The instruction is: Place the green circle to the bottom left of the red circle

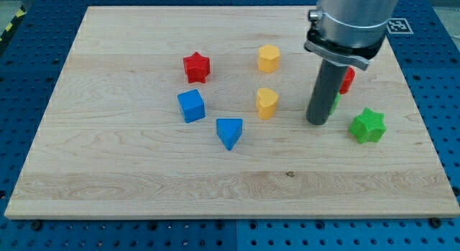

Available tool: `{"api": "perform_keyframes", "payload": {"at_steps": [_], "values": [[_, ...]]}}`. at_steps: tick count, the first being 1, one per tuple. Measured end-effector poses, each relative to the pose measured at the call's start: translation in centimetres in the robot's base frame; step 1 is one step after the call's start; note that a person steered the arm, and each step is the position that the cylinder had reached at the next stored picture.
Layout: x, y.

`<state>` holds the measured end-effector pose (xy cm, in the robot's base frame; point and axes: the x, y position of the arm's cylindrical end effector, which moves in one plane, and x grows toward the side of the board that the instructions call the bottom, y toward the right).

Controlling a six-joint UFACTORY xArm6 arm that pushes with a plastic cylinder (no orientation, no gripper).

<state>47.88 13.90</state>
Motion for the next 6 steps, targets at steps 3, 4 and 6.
{"api": "perform_keyframes", "payload": {"at_steps": [3, 4, 6], "values": [[-0.8, 2.2], [-2.4, 1.1], [-3.4, -1.1]]}}
